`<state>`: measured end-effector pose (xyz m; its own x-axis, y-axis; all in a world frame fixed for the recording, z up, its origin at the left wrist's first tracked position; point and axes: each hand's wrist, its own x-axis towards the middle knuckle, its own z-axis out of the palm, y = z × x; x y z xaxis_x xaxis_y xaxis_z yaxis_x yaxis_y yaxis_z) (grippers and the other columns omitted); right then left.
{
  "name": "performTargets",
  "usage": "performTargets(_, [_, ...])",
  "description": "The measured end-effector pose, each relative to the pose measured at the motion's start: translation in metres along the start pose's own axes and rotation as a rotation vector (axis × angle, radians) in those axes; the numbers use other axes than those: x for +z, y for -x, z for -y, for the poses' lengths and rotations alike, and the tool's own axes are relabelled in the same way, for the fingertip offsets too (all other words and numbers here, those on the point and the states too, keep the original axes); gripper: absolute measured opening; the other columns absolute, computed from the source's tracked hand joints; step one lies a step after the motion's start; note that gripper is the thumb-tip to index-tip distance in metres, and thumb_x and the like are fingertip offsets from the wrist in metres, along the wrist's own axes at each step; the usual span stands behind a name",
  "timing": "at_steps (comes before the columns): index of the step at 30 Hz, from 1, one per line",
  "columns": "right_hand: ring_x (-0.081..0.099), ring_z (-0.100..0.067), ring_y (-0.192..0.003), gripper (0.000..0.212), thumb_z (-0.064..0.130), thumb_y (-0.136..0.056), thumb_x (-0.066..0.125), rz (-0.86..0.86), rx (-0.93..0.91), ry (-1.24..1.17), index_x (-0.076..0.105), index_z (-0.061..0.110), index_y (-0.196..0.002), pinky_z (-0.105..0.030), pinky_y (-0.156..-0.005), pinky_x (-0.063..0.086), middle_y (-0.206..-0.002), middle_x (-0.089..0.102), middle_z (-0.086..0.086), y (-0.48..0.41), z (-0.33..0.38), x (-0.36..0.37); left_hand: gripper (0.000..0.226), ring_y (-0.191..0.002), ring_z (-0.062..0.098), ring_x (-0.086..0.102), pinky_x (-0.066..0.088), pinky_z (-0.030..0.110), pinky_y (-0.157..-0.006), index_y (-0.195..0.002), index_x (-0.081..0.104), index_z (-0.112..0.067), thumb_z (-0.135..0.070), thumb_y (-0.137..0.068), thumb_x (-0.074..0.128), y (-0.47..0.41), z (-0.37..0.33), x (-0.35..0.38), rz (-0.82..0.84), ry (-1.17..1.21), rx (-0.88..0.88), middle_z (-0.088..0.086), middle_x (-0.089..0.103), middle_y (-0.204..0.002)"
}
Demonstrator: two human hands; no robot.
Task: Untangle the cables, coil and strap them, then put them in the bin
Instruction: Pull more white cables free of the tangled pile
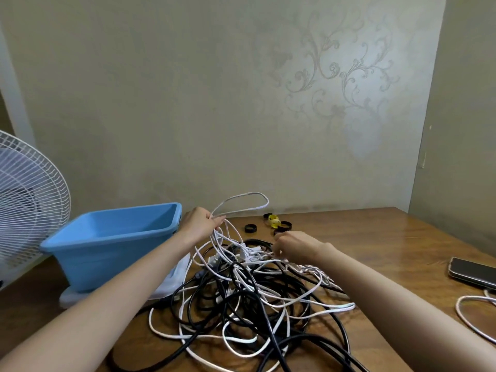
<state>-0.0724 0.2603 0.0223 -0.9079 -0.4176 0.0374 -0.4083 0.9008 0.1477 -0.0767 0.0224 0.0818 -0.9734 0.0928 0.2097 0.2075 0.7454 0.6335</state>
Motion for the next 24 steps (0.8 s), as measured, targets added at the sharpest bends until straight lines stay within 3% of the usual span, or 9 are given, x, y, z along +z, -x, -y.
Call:
performTargets(2, [0.055,-0.023,-0.085,0.016,0.013,-0.093,0.053,-0.022,0.038,-0.029,0.068,0.011,-0.097,-0.031,-0.067,0.041,-0.103,0.061,-0.006,0.002,-0.007,-0.004,0.046,-0.05,0.015,0.034,0.025,0.028,-0.05,-0.054,0.043,-0.013,-0.034,-0.094,0.057,0.0,0.003,-0.001,0.012,-0.044,0.006,0.0,0.036,-0.051])
performTargets(4, [0.06,-0.029,-0.08,0.016,0.022,-0.094,0.053,-0.171,0.151,-0.136,0.063,0.01,-0.091,-0.034,-0.066,0.044,-0.095,0.066,-0.013,0.004,-0.017,-0.007,0.045,-0.051,0.015,0.036,0.025,0.028,-0.05,-0.056,0.046,-0.014,-0.034,-0.094,0.056,-0.001,0.004,-0.002,0.012,-0.07,0.015,0.0,0.038,-0.052])
performTargets(7, [0.056,-0.014,-0.045,0.01,0.012,-0.094,0.054,-0.575,0.368,-0.64,0.054,0.011,-0.083,-0.024,-0.044,0.042,-0.063,0.062,-0.01,0.01,-0.033,-0.022,0.047,-0.049,0.014,0.034,0.023,0.028,-0.049,-0.053,0.043,-0.013,-0.036,-0.091,0.06,-0.003,0.006,-0.005,0.014,-0.023,0.016,0.0,0.037,-0.051])
performTargets(10, [0.038,-0.003,-0.026,0.011,0.008,-0.093,0.057,-0.825,0.555,-1.049,0.058,0.01,-0.082,-0.016,-0.03,0.03,-0.053,0.052,-0.008,0.019,-0.05,-0.042,0.04,-0.056,0.015,0.04,0.028,0.028,-0.054,-0.058,0.049,-0.012,-0.033,-0.083,0.071,-0.004,0.005,-0.008,0.061,0.091,-0.012,0.001,0.045,-0.056])
performTargets(14, [0.035,-0.004,-0.024,0.015,0.007,-0.091,0.059,-1.081,0.741,-1.468,0.059,0.01,-0.077,-0.014,-0.029,0.028,-0.055,0.043,-0.009,0.039,-0.077,-0.063,0.034,-0.059,0.016,0.042,0.031,0.028,-0.056,-0.063,0.049,-0.011,-0.027,-0.082,0.072,-0.006,0.008,-0.01,0.079,0.154,-0.048,0.002,0.045,-0.059])
performTargets(17, [0.037,-0.006,-0.023,0.016,0.003,-0.091,0.059,-1.26,0.911,-1.713,0.055,0.008,-0.077,-0.013,-0.031,0.032,-0.059,0.044,-0.009,0.063,-0.103,-0.067,0.032,-0.07,0.023,0.051,0.037,0.029,-0.063,-0.068,0.052,-0.008,-0.028,-0.084,0.071,-0.012,0.017,-0.011,-0.036,0.136,-0.101,0.006,0.051,-0.064])
performTargets(20, [0.041,-0.008,-0.025,0.016,0.001,-0.094,0.054,-1.387,1.004,-1.837,0.056,0.009,-0.081,-0.017,-0.034,0.041,-0.062,0.047,-0.008,0.082,-0.115,-0.063,0.032,-0.069,0.025,0.054,0.038,0.029,-0.059,-0.073,0.056,-0.004,-0.031,-0.085,0.069,-0.014,0.021,-0.01,-0.141,0.087,-0.162,0.009,0.056,-0.069])
performTargets(24, [0.06,-0.011,-0.062,0.012,0.003,-0.1,0.034,-1.504,0.915,-1.948,0.046,0.007,-0.101,-0.019,-0.06,0.052,-0.094,0.055,-0.009,0.114,-0.129,-0.05,0.047,-0.099,0.037,0.061,0.046,0.036,-0.076,-0.102,0.063,0.007,-0.037,-0.086,0.068,-0.023,0.025,-0.007,-0.24,0.1,-0.234,0.022,0.065,-0.105])
